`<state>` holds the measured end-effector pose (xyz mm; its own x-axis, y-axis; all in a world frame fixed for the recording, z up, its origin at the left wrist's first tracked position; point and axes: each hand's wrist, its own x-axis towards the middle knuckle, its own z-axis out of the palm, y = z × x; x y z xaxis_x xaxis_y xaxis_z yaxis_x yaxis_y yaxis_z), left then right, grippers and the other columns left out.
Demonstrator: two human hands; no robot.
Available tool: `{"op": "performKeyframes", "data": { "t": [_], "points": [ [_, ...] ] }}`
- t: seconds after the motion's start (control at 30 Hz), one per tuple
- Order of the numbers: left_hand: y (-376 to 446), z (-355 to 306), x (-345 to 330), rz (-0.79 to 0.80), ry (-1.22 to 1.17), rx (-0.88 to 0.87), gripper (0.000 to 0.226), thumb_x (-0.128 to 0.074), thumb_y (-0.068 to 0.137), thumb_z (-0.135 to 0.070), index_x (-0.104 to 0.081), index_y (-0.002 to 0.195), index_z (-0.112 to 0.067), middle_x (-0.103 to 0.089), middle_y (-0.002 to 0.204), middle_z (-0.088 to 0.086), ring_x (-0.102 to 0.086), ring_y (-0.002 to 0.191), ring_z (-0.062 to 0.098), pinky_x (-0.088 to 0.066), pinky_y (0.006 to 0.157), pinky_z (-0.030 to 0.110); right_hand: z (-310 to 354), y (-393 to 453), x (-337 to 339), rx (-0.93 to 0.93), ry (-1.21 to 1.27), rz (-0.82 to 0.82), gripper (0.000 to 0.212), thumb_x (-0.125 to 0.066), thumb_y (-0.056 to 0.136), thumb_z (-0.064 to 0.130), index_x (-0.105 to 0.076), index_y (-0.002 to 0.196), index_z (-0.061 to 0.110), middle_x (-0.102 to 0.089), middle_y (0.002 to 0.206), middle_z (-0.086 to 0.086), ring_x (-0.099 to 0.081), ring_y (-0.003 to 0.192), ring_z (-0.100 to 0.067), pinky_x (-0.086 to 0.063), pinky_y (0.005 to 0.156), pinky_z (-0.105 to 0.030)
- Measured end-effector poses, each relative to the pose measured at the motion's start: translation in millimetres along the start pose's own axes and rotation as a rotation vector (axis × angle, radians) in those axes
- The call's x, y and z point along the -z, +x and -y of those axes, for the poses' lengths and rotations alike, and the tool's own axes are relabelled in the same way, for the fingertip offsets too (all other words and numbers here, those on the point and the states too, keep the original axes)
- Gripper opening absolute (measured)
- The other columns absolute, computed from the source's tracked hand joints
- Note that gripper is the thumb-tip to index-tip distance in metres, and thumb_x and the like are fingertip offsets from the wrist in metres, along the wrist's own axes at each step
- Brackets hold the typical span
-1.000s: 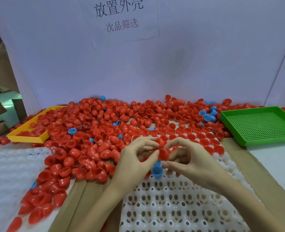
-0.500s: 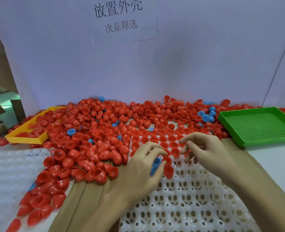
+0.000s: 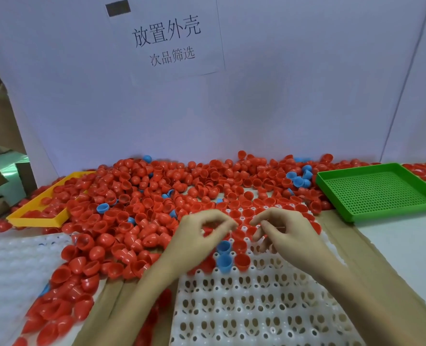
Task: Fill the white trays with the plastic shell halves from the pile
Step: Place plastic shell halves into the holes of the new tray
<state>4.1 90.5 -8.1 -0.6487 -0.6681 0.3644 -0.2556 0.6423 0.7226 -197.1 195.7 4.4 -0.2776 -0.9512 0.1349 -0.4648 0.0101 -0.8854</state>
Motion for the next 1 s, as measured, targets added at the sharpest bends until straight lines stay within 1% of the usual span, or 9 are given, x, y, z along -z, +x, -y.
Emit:
{"op": "performKeyframes", "data": {
  "t": [0.1, 0.17, 0.33, 0.5, 0.63, 0.77, 0.87, 0.97, 1.0],
  "points": [
    [43.8, 18.6, 11.5, -0.128, 0.060, 0.074, 0.014, -0.065, 0.101, -0.030, -0.078, 0.103, -0.026, -0.076, 0.098, -0.016, -0.069, 0.096, 0.001, -0.054, 0.087, 0.016, -0.4, -0.6, 0.4, 0.010, -0.018, -0.006, 0.030, -0.049, 0.106, 0.005, -0.073, 0.099, 0.021, -0.077, 0.079, 0.002, -0.075, 0.065, -0.016, -0.051, 0.058, -0.020],
    [77.5, 34.9, 19.3, -0.154, 0.201, 0.148, 0.013, -0.064, 0.103, -0.025, -0.076, 0.107, -0.022, -0.073, 0.105, -0.012, -0.066, 0.097, 0.002, -0.054, 0.092, 0.024, -0.3, -1.2, 0.3, 0.019, -0.024, -0.006, 0.030, -0.049, 0.106, 0.005, -0.072, 0.099, 0.022, -0.077, 0.079, 0.003, -0.075, 0.065, -0.015, -0.052, 0.057, -0.020],
    [142.1, 72.3, 32.4, 0.081, 0.621, 0.216, 0.033, -0.060, 0.105, -0.025, -0.061, 0.135, -0.012, -0.058, 0.136, 0.008, -0.058, 0.124, 0.025, -0.048, 0.108, 0.041, -2.4, -2.0, -0.7, 0.024, -0.037, -0.011, 0.030, -0.050, 0.106, 0.005, -0.071, 0.097, 0.023, -0.076, 0.078, 0.006, -0.074, 0.064, -0.010, -0.052, 0.055, -0.017],
    [171.5, 83.8, 15.6, 0.170, 0.719, 0.087, 0.047, -0.054, 0.107, -0.023, -0.046, 0.153, -0.021, -0.046, 0.157, 0.003, -0.047, 0.140, 0.025, -0.044, 0.114, 0.046, -3.0, -3.4, -3.4, 0.055, -0.052, -0.009, 0.031, -0.050, 0.106, 0.007, -0.071, 0.096, 0.027, -0.075, 0.080, 0.009, -0.074, 0.067, -0.010, -0.051, 0.054, -0.016],
    [181.9, 91.6, -5.9, 0.336, 0.872, 0.166, 0.055, -0.049, 0.105, -0.013, -0.039, 0.159, -0.020, -0.041, 0.164, 0.006, -0.046, 0.142, 0.030, -0.038, 0.116, 0.049, -2.2, -3.8, -4.9, 0.062, -0.059, -0.009, 0.030, -0.051, 0.106, 0.009, -0.071, 0.096, 0.028, -0.074, 0.081, 0.009, -0.073, 0.069, -0.012, -0.051, 0.053, -0.018],
    [181.8, 92.6, -6.9, 0.271, 0.957, 0.163, 0.034, -0.059, 0.099, -0.020, -0.056, 0.133, -0.012, -0.052, 0.141, 0.010, -0.054, 0.123, 0.032, -0.041, 0.102, 0.047, -1.3, -4.5, -4.4, 0.076, -0.079, -0.029, 0.028, -0.051, 0.105, 0.009, -0.071, 0.098, 0.027, -0.074, 0.079, 0.006, -0.073, 0.068, -0.011, -0.055, 0.056, -0.021],
    [176.8, 89.6, 3.7, 0.316, 0.986, 0.202, 0.015, -0.059, 0.096, -0.015, -0.068, 0.107, -0.010, -0.054, 0.126, 0.010, -0.059, 0.109, 0.032, -0.047, 0.092, 0.043, -0.1, -6.0, -4.8, 0.075, -0.081, -0.025, 0.027, -0.051, 0.105, 0.008, -0.070, 0.098, 0.026, -0.073, 0.079, 0.003, -0.072, 0.068, -0.013, -0.058, 0.059, -0.025],
    [167.6, 88.6, 12.7, 0.264, 0.863, 0.215, 0.009, -0.065, 0.089, -0.010, -0.064, 0.097, -0.012, -0.058, 0.111, 0.004, -0.062, 0.098, 0.027, -0.050, 0.083, 0.040, 0.9, -7.2, -6.2, 0.079, -0.084, -0.010, 0.028, -0.051, 0.105, 0.006, -0.070, 0.098, 0.026, -0.073, 0.078, 0.004, -0.072, 0.068, -0.017, -0.062, 0.064, -0.036],
    [164.7, 89.2, 15.1, 0.232, 0.820, 0.200, 0.016, -0.068, 0.086, -0.010, -0.058, 0.097, -0.014, -0.060, 0.107, 0.002, -0.062, 0.095, 0.026, -0.049, 0.080, 0.040, 1.0, -7.1, -6.9, 0.079, -0.088, -0.007, 0.028, -0.051, 0.105, 0.006, -0.070, 0.097, 0.026, -0.073, 0.077, 0.005, -0.072, 0.067, -0.018, -0.062, 0.066, -0.038]
  ]
}}
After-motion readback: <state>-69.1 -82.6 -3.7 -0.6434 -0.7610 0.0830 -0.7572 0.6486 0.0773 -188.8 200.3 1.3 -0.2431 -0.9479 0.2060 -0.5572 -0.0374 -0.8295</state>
